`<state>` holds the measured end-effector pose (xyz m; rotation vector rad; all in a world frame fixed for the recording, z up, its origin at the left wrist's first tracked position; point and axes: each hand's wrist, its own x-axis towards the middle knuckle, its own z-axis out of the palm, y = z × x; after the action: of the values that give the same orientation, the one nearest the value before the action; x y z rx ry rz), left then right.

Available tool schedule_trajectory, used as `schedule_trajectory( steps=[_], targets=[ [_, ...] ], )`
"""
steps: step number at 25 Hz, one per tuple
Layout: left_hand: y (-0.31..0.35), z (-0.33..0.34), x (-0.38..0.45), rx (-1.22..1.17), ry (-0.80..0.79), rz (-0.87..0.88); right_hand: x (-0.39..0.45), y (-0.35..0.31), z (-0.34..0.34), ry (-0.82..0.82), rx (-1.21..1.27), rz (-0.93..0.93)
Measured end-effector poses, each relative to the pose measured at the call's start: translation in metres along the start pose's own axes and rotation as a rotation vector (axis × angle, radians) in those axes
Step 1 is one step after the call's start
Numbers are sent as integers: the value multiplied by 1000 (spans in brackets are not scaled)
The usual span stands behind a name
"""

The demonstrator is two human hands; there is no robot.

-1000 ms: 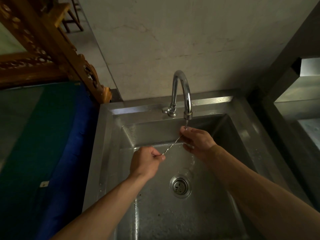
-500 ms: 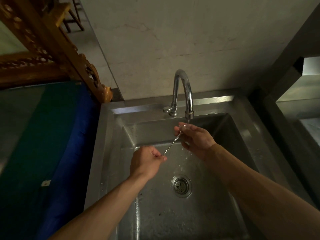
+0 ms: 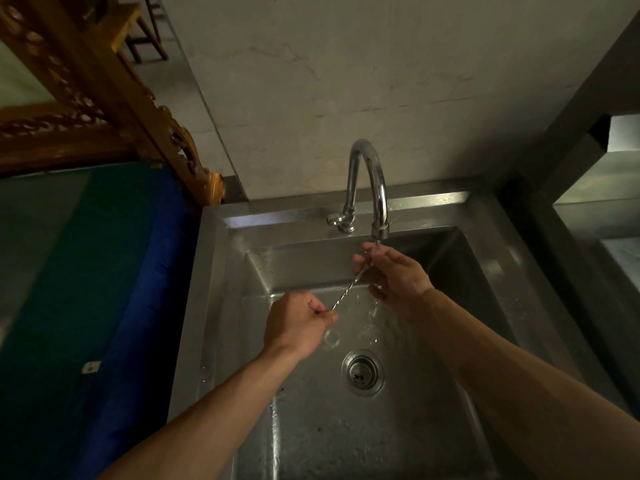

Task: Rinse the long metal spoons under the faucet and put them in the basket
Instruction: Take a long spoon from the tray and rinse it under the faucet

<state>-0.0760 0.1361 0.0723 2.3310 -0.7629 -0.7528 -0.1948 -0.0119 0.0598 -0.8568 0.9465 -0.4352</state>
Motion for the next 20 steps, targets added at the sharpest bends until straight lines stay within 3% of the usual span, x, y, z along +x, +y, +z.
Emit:
schedule_trajectory(
  steps=[4, 9, 13, 18, 20],
  targets=[
    [-3, -1, 1, 14, 2, -5, 2, 1, -4, -48, 7, 15],
    [2, 0, 0, 4, -9, 0, 4, 5, -1, 74, -23, -9],
    [6, -2, 2, 20, -8, 3, 1, 0, -5, 7, -28, -5],
    [13, -3, 2, 4, -3, 25, -1, -2, 2, 174, -148, -12],
    [14, -3, 3, 4, -5, 27, -2, -2, 4, 131, -164, -10]
  ],
)
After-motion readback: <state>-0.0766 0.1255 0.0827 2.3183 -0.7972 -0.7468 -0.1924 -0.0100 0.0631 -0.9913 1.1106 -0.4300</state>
